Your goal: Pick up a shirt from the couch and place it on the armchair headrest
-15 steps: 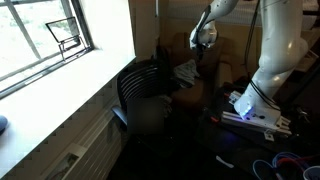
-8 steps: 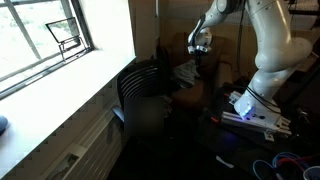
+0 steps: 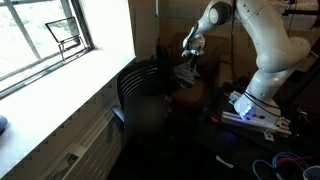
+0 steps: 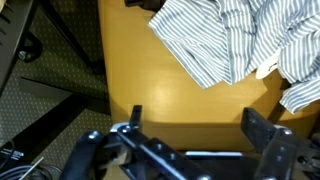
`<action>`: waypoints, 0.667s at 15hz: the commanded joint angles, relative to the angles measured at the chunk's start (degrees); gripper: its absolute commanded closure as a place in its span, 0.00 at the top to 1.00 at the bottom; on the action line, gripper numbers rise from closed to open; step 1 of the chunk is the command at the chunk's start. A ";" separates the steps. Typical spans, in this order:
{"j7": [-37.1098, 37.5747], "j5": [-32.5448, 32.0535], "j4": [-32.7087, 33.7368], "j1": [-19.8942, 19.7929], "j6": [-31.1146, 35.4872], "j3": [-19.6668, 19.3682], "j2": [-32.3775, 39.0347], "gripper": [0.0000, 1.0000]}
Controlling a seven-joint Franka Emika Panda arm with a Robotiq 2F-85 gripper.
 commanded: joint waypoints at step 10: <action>14.87 -2.87 17.35 -0.48 -8.07 -0.42 15.18 1.00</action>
